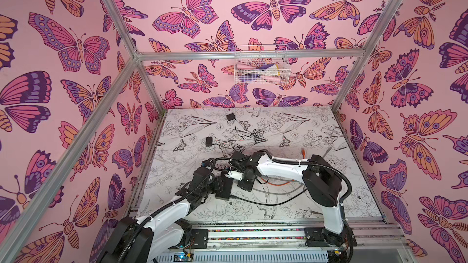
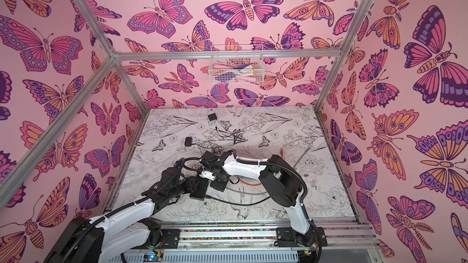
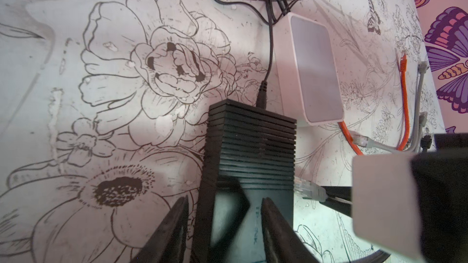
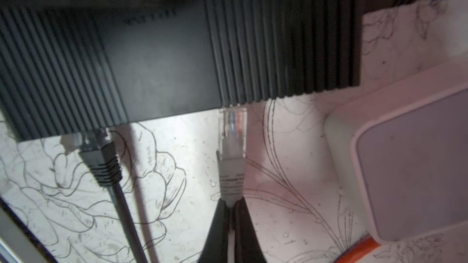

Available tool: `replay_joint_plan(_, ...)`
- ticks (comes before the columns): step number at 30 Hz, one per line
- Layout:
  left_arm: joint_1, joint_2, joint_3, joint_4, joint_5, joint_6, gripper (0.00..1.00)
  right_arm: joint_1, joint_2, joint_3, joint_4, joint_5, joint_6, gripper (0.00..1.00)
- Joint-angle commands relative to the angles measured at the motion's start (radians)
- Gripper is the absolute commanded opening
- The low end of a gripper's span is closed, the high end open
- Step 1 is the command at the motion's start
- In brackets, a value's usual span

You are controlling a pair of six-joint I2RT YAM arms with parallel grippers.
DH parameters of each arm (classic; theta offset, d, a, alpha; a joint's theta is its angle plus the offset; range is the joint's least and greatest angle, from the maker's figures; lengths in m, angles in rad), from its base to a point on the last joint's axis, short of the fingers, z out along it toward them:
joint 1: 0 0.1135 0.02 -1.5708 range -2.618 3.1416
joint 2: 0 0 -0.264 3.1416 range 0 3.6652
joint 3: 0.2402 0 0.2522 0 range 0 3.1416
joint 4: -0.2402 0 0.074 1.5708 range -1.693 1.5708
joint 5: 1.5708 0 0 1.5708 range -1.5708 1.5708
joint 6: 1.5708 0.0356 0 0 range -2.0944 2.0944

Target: Insert the plug into the switch port

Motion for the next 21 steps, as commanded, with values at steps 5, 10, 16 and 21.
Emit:
replay_joint_plan(5,0.008,0.014,0.005,0.026,0.015,0.026,0.49,0.012,0.035,0.035,-0.032,-0.004,-0.012,0.0)
replay_joint_plan(10,0.008,0.026,0.01,0.029,0.023,0.031,0.49,0.013,0.028,0.036,-0.026,-0.003,-0.012,0.0)
replay_joint_plan(16,0.008,0.051,-0.009,0.048,0.033,0.032,0.48,0.012,0.013,0.043,-0.013,0.003,-0.012,0.0)
replay_joint_plan(21,0.008,0.038,-0.022,0.048,0.035,0.034,0.48,0.013,0.013,0.057,-0.021,0.009,-0.019,0.0)
